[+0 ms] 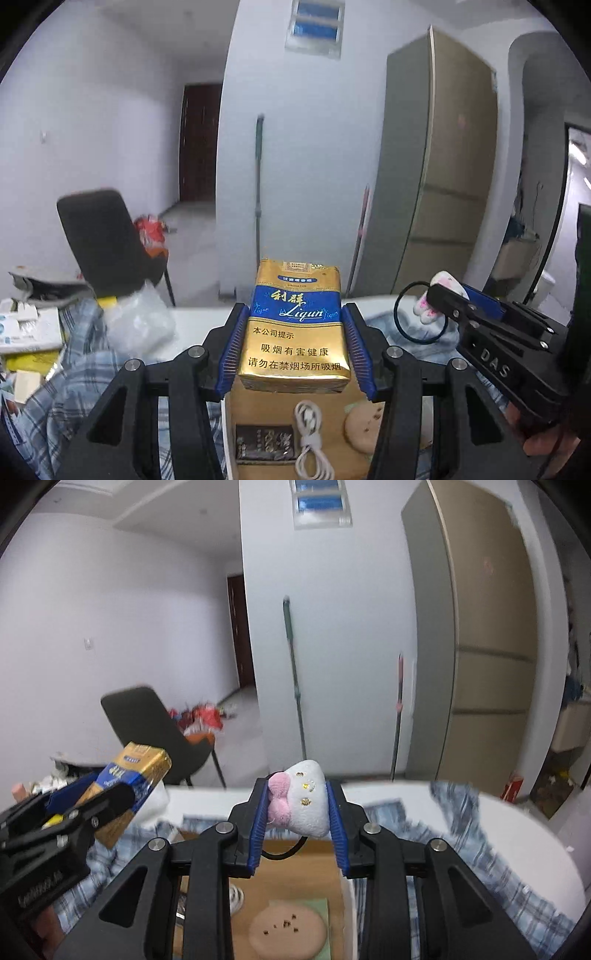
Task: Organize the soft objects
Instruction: 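Lower the bunny and the 'Liqun' pack into the box and open both grippers, then withdraw both open grippers from the box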
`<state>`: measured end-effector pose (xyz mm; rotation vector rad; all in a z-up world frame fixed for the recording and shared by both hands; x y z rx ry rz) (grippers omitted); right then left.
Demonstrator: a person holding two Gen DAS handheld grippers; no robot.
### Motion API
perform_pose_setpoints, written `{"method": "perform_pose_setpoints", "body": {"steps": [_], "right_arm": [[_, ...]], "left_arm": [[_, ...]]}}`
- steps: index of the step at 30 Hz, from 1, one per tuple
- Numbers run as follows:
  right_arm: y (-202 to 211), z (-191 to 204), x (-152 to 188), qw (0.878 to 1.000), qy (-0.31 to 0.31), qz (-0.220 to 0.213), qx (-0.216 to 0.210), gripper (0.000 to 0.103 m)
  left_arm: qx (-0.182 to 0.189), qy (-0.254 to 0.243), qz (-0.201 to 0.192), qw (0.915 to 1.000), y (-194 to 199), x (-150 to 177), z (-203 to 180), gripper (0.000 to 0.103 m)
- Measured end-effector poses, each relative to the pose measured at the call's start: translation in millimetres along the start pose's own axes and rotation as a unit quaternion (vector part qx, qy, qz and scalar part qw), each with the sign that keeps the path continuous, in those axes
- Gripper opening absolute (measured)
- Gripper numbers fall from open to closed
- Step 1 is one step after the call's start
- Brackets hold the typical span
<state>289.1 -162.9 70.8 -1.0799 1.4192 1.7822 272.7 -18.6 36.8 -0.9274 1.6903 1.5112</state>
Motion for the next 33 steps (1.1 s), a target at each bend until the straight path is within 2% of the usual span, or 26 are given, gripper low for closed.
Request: {"method": "perform_pose_setpoints", "body": {"steps": [2,6,9,13,18,19,21,23,24,33], "right_arm": [[-15.2,-3.1,16.1,1.000,-0.002,0.025,-0.007,0.030],[-55.0,3.4,50.2,0.993,0.024,0.112,-0.016,0.030],[-74.6,4.6,70.6,0.986,0.004,0.158,-0.045,0.030],[-90.2,-0.1,86.7,0.980,0.001,0.192,-0.044,0.030],[-101.9,-6.7,103.4,0.971,-0.008,0.234,-0.049,0.031],[-104.3,-7.7,105.8,0.970,-0.008,0.240,-0.046,0.033],[-106.5,-6.6,110.0,0.967,-0.001,0.251,-0.043,0.050],[-107.0,-8.1,109.7,0.967,0.004,0.249,-0.043,0.064],[-105.8,-8.8,108.8,0.969,0.004,0.244,-0.041,0.068],[-94.4,-15.1,91.3,0.976,-0.007,0.214,-0.024,0.069]], "left_arm": [[-0.020,0.000,0.023,0.9995,-15.7,9.0,5.0,0.054],[-0.016,0.010,0.071,0.9973,-43.8,33.1,17.3,0.054],[-0.015,0.021,0.090,0.9956,-59.8,41.4,25.6,0.054],[-0.025,0.012,0.105,0.9941,-75.3,55.5,24.8,0.054],[-0.015,0.014,0.134,0.9908,-86.7,68.7,21.5,0.054],[-0.014,0.014,0.136,0.9905,-87.2,69.5,21.4,0.054],[-0.018,0.013,0.131,0.9911,-84.7,70.1,20.5,0.057],[-0.018,0.014,0.126,0.9917,-82.0,69.0,20.4,0.069],[-0.020,0.016,0.124,0.9920,-80.7,68.4,21.0,0.071],[-0.015,0.030,0.103,0.9941,-64.8,54.3,25.2,0.074]]}}
Point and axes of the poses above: each gripper's, at about its wrist camera, not at the fingertips, and y roughly against the way its jaws point, z to its left, x to its underside, the point moved 4 cm from there along -y, roughly the way its jaws point, and after that the axes turned 3 degrees about z, right-handed, at the moved point
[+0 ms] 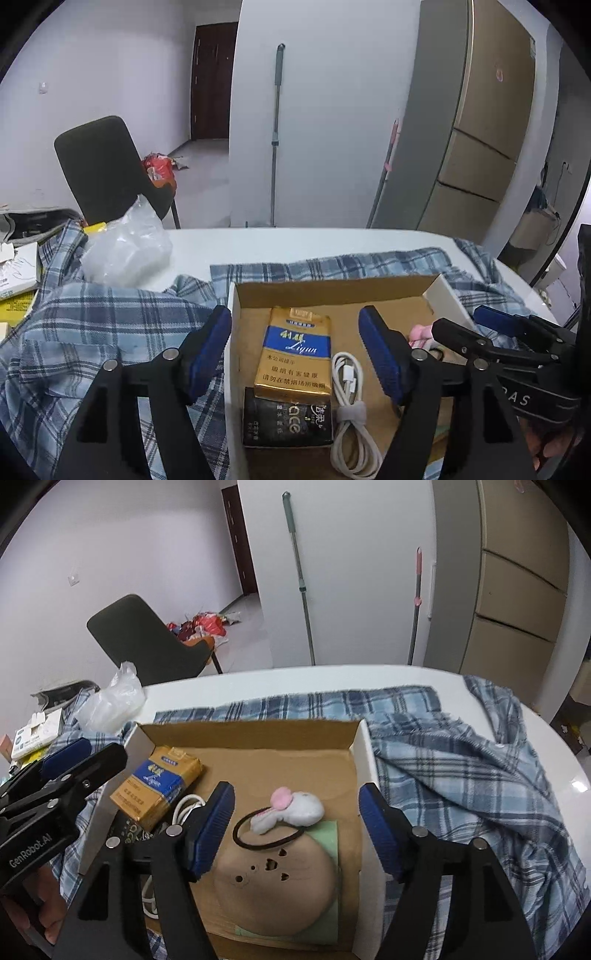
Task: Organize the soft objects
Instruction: 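Withdraw both open grippers from the box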
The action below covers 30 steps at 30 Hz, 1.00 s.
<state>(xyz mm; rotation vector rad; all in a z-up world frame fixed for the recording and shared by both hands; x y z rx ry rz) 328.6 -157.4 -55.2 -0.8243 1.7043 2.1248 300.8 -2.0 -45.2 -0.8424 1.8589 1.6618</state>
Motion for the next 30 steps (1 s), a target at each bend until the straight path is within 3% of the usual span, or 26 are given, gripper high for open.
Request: {"method": "perform_pose_setpoints", "body": {"steps": [8,11,18,21,24,27,30], "right_arm": [[48.6,9.2,-18.5,0.999,0.001,-0.053,0.004,0.069],[75.5,19.4,-21.9,0.997,0.014,-0.069,0.001,0.069],[153.0,38.7,-6.5,0.990,0.041,-0.137,-0.006,0.069],[177.8,45.8,6.8,0.986,0.050,-0.157,-0.009,0.072],[193.0,52.2,22.6,0.983,0.060,-0.170,-0.017,0.073],[201.5,53.9,46.4,0.981,0.065,-0.179,-0.023,0.073],[201.2,53.3,70.1,0.981,0.069,-0.179,-0.029,0.073]], "left_arm": [[-0.014,-0.033,-0.071,0.9969,74.1,-19.6,-13.9,0.074],[-0.002,-0.039,-0.092,0.9949,106.1,-22.1,-15.6,0.074],[0.008,-0.053,-0.154,0.9866,184.1,-6.2,-16.9,0.074],[0.019,-0.058,-0.159,0.9854,204.9,7.3,-16.1,0.074],[0.048,-0.060,-0.136,0.9877,215.6,26.3,-15.5,0.074],[0.048,-0.057,-0.133,0.9882,224.2,49.6,-9.7,0.086],[0.048,-0.054,-0.126,0.9895,223.9,69.1,-4.8,0.088]]}}
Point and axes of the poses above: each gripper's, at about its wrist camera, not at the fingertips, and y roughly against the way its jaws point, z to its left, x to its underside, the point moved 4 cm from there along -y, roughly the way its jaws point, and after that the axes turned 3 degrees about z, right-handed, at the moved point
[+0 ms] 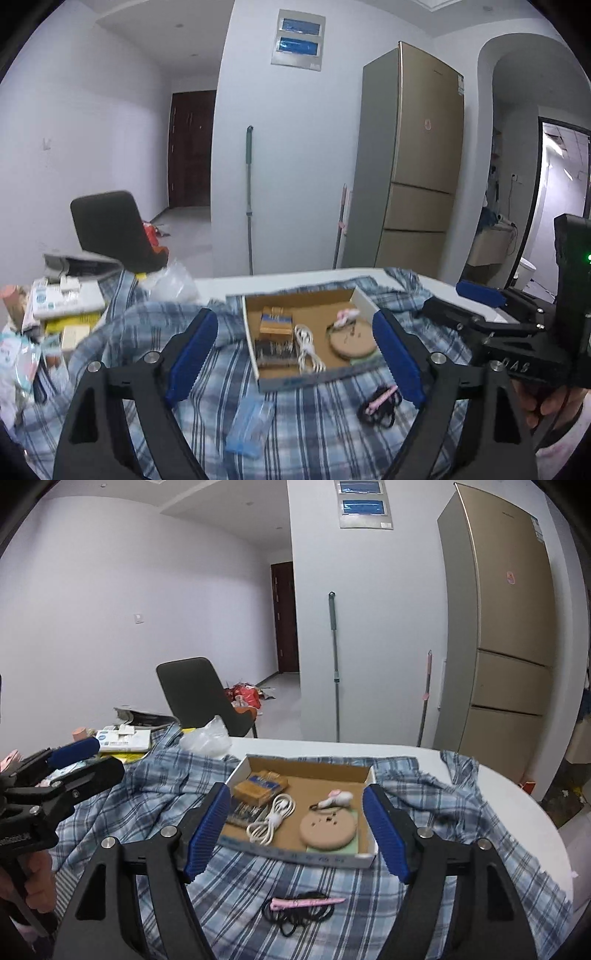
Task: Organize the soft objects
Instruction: 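Withdraw both open grippers from the box, then grasp the pink comb with black hair ties using the right gripper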
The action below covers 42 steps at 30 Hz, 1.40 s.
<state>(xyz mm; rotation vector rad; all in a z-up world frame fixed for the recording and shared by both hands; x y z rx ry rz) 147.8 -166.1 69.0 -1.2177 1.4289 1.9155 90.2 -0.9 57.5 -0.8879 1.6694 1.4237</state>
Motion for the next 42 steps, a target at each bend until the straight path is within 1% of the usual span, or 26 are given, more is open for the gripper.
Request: {"method": "perform_pose_setpoints", "body": {"steps": [1,2,3,6,7,9,12,16,19,21,26,28,31,33,36,38,40,42], "right_arm": [[1.5,1.0,4.9,1.000,-0.001,0.000,-0.002,0.073],[2.5,1.9,9.3,1.000,0.000,-0.003,-0.007,0.074],[4.6,3.7,13.8,1.000,0.005,-0.009,-0.009,0.076],[4.5,4.9,23.2,0.999,0.018,-0.028,0.005,0.076],[3.0,4.4,25.9,0.999,0.016,-0.029,0.001,0.076],[-1.7,2.0,30.9,1.000,0.007,-0.024,-0.014,0.077],[-13.2,0.9,38.6,1.000,0.007,-0.015,-0.009,0.077],[-32.7,-2.5,51.5,1.000,0.002,0.012,-0.009,0.077],[-50.7,-7.3,64.6,0.999,-0.009,0.047,-0.015,0.077],[-63.0,-12.3,73.2,0.997,-0.019,0.075,-0.020,0.077],[-87.7,-17.9,91.8,0.989,-0.035,0.135,-0.039,0.077],[-95.3,-19.2,97.7,0.986,-0.038,0.158,-0.037,0.077],[-101.5,-20.2,103.4,0.983,-0.040,0.175,-0.034,0.077],[-105.6,-22.5,107.3,0.981,-0.041,0.186,-0.018,0.077],[-108.7,-23.8,110.4,0.979,-0.046,0.198,-0.016,0.077],[-109.5,-25.2,112.9,0.977,-0.045,0.207,-0.003,0.077],[-110.0,-25.8,113.4,0.976,-0.046,0.215,-0.001,0.077],[-110.7,-26.9,115.1,0.974,-0.044,0.222,0.010,0.077]], "left_arm": [[-0.002,-0.001,0.003,1.0000,-0.4,6.4,1.4,0.091],[-0.003,-0.002,0.004,1.0000,-0.5,11.0,1.5,0.101],[-0.005,-0.001,0.005,1.0000,-2.6,16.9,4.0,0.103],[-0.020,0.006,-0.008,0.9998,-7.0,30.5,12.5,0.103],[-0.024,0.006,-0.009,0.9996,-9.5,33.9,15.1,0.103],[-0.026,0.009,-0.010,0.9996,-16.8,41.7,20.5,0.103],[-0.024,0.005,-0.012,0.9996,-27.1,50.5,23.7,0.103],[-0.033,-0.025,-0.004,0.9992,-38.9,63.7,19.9,0.103],[-0.025,-0.031,0.007,0.9992,-44.5,68.1,15.6,0.103],[-0.010,-0.026,0.014,0.9995,-47.1,68.6,17.0,0.103],[-0.012,-0.014,0.018,0.9997,-49.5,70.9,21.8,0.103],[-0.013,-0.015,0.024,0.9995,-52.2,73.1,21.3,0.103],[-0.013,-0.016,0.029,0.9994,-54.1,74.5,20.6,0.103],[-0.010,-0.013,0.027,0.9995,-53.2,74.1,21.3,0.103],[-0.011,-0.007,0.024,0.9996,-51.7,74.0,24.1,0.103],[-0.012,-0.005,0.026,0.9996,-51.7,74.4,24.6,0.103],[-0.012,-0.004,0.027,0.9996,-52.5,74.4,25.2,0.103],[-0.013,-0.004,0.029,0.9995,-53.1,74.8,25.5,0.103]]}}
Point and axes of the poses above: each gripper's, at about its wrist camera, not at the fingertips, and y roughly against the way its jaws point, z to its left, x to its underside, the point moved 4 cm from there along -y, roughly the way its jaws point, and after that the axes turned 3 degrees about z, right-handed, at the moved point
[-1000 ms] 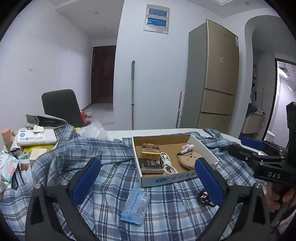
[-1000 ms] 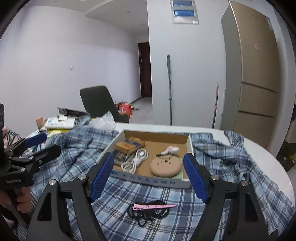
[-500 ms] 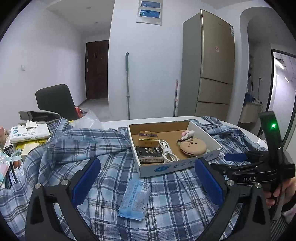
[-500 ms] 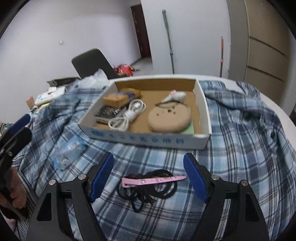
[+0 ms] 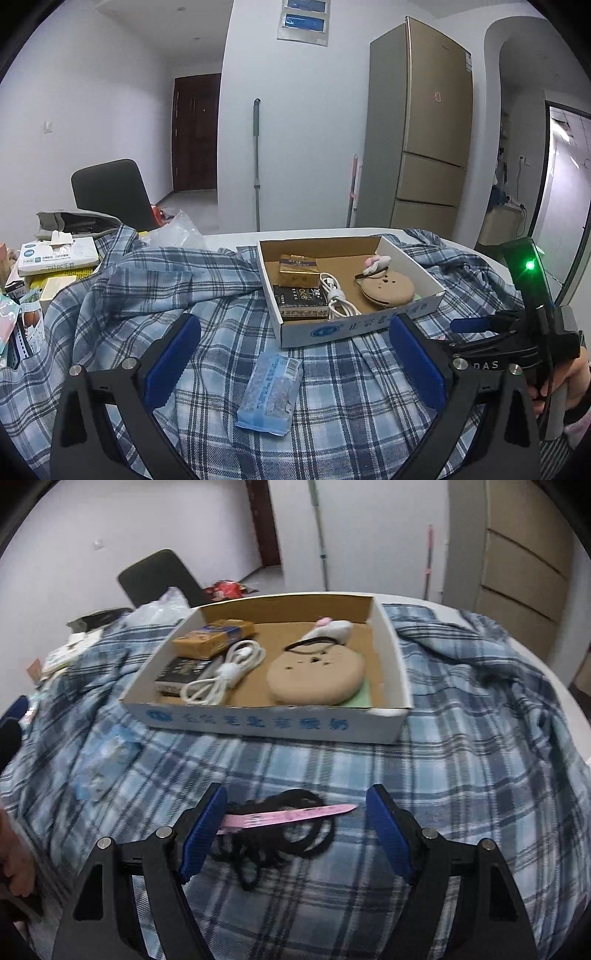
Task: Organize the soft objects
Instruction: 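Grasp the pink comb with black hair ties using the right gripper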
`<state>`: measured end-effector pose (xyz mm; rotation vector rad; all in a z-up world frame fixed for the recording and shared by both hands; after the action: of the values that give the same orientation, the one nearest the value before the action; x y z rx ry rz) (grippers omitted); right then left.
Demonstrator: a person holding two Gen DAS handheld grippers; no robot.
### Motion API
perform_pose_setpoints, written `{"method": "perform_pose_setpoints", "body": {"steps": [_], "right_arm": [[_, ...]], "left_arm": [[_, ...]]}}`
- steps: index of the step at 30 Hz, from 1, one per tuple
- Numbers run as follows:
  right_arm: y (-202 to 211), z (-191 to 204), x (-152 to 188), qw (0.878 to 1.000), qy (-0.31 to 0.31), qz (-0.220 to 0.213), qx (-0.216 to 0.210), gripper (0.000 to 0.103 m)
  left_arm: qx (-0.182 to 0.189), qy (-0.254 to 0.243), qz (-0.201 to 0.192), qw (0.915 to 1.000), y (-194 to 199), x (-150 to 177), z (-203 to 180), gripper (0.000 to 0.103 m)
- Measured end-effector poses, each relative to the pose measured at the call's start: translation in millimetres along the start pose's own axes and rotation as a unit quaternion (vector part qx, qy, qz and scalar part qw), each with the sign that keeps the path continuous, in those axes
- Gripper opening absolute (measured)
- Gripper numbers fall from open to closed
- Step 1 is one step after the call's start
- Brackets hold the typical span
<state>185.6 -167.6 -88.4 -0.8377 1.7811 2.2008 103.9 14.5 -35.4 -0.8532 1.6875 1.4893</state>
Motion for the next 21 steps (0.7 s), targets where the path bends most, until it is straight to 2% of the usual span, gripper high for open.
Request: {"method": "perform_pose_setpoints", "body": {"steps": [3,10,11,13,15,17,21], "right_arm": [[0.5,3.2,1.6,1.000,0.007,0.003,-0.017,0.077],[-11.5,2.2,8.1,0.999,-0.002,0.045,-0.020,0.077],[-11.7,1.8,7.8,0.999,-0.004,0.046,-0.021,0.074],[-12.7,3.0,8.1,0.999,0.000,0.046,-0.020,0.062],[-11.4,6.5,8.6,0.999,0.008,0.043,-0.026,0.041],[-10.1,10.6,8.1,0.998,0.015,0.040,-0.035,0.029],[-6.3,15.0,8.0,0.997,0.025,0.031,-0.059,0.012]], "left_arm": [[-0.019,-0.004,-0.002,0.9998,0.9,0.2,-0.9,0.103],[-0.018,-0.003,-0.001,0.9998,0.3,0.7,-0.3,0.103],[-0.018,-0.006,-0.001,0.9998,0.3,0.8,-1.0,0.103],[-0.020,-0.010,-0.001,0.9998,-0.6,0.5,-1.3,0.103],[-0.021,-0.014,-0.004,0.9997,0.2,0.3,-2.6,0.103],[-0.021,-0.016,-0.006,0.9996,0.7,0.0,-2.7,0.103],[-0.024,-0.013,-0.006,0.9996,1.1,-0.2,-1.8,0.103]]}}
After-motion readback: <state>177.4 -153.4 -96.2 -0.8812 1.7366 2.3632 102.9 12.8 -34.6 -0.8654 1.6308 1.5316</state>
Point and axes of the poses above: each gripper's, at about its wrist camera, not at the fingertips, and y roughly against the way its jaws point, z to its left, x to its underside, the point moved 4 cm from there along -y, roughly the way its jaws point, and after that the axes turned 3 degrees about z, right-handed, at the moved point
